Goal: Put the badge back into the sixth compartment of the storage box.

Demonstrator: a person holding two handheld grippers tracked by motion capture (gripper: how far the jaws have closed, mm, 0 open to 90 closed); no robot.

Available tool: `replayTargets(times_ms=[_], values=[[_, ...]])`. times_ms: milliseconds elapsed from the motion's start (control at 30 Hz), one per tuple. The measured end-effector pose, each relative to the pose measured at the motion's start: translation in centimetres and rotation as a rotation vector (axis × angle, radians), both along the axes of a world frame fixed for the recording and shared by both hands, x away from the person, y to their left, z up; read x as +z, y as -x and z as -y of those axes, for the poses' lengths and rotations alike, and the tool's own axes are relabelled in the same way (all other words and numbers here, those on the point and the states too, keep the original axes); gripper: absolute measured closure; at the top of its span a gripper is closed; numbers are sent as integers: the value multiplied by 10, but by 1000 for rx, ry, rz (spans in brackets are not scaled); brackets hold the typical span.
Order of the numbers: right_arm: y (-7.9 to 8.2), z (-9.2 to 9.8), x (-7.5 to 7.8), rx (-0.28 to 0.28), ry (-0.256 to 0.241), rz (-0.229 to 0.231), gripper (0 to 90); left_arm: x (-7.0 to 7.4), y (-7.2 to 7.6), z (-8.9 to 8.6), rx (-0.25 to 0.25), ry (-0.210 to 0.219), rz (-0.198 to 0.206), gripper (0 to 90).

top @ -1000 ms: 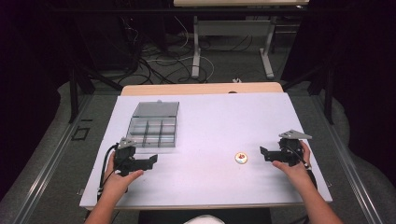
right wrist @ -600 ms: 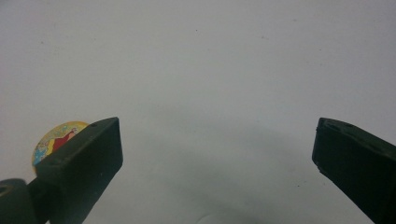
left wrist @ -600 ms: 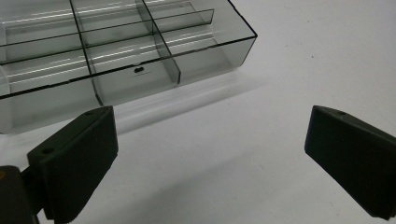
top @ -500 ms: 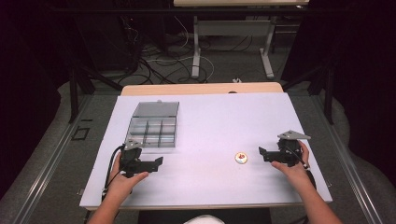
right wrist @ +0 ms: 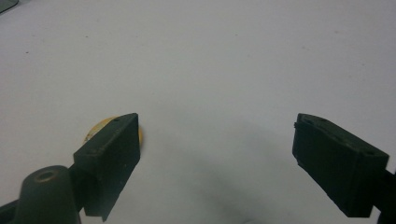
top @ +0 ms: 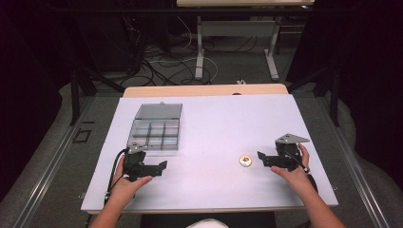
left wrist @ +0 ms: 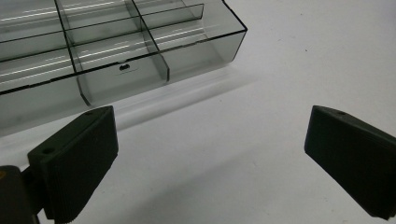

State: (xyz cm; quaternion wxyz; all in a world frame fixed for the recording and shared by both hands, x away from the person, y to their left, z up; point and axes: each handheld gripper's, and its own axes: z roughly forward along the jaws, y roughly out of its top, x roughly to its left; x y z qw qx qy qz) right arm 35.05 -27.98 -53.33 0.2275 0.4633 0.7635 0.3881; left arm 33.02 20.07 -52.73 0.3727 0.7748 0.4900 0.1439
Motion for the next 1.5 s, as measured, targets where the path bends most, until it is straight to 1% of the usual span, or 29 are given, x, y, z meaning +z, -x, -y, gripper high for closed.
replayTargets(times_ms=[33,133,167,200,267,333,400,467,567,633,733,767,800,833,900,967,1000,1033,1067,1100,1167,1200,1267,1300,1333,1367,1400,1467,1500], values=[[0,0,0,0,0,0,146,0,0,0,2,2,3,29],[0,-8,2,27,5,-11,149,0,0,-1,1,4,12,29],[0,-8,2,27,5,-11,149,0,0,-2,2,-1,8,29],[0,-9,2,40,6,-11,151,0,1,-2,5,4,6,29],[0,-15,3,64,25,-9,170,0,1,-3,9,11,9,29],[-1,-16,3,65,32,-10,176,1,1,-4,7,7,12,29],[-1,-19,4,84,34,-24,188,1,1,-4,11,9,8,29],[-2,-20,5,91,45,-23,199,1,1,-5,8,9,15,29],[-3,-21,6,103,48,-30,217,1,2,-5,8,12,15,29],[-4,-23,8,114,55,-50,241,2,2,-6,-8,-3,8,29],[-4,-25,9,124,62,-57,244,2,2,-7,-15,-15,16,29],[-5,-28,9,141,75,-66,245,1,2,-6,-8,-8,21,30],[-5,-30,9,142,76,-81,246,1,2,-6,-11,-9,17,30],[-6,-31,9,161,87,-79,248,1,2,-6,-11,-9,17,30],[-7,-35,9,158,100,-101,255,1,2,-6,-5,-7,18,30],[-9,-37,10,177,115,-107,260,0,2,-6,-7,1,17,32],[-9,-37,10,177,115,-107,260,0,2,-6,-7,1,17,32],[-10,-39,10,185,131,-117,262,0,2,-6,-5,8,14,33],[-11,-41,10,177,135,-123,262,1,2,-7,-8,4,16,33],[-12,-42,10,186,140,-132,262,0,2,-7,0,16,17,33],[-13,-44,11,181,153,-147,262,0,2,-8,3,22,16,33],[-14,-46,11,192,152,-156,262,1,2,-9,6,21,11,35],[-15,-47,10,193,161,-160,263,1,2,-9,9,27,16,36],[-16,-49,10,204,170,-175,263,1,2,-10,7,27,10,43],[-16,-51,9,202,173,-181,263,2,2,-11,3,20,14,45],[-17,-52,9,207,174,-184,263,2,2,-10,8,27,13,49],[-17,-53,9,200,182,-193,263,2,2,-10,8,27,13,53],[-18,-54,8,205,188,-197,263,2,2,-11,10,30,10,56],[-19,-56,7,211,191,-205,264,2,2,-11,10,30,10,60]])
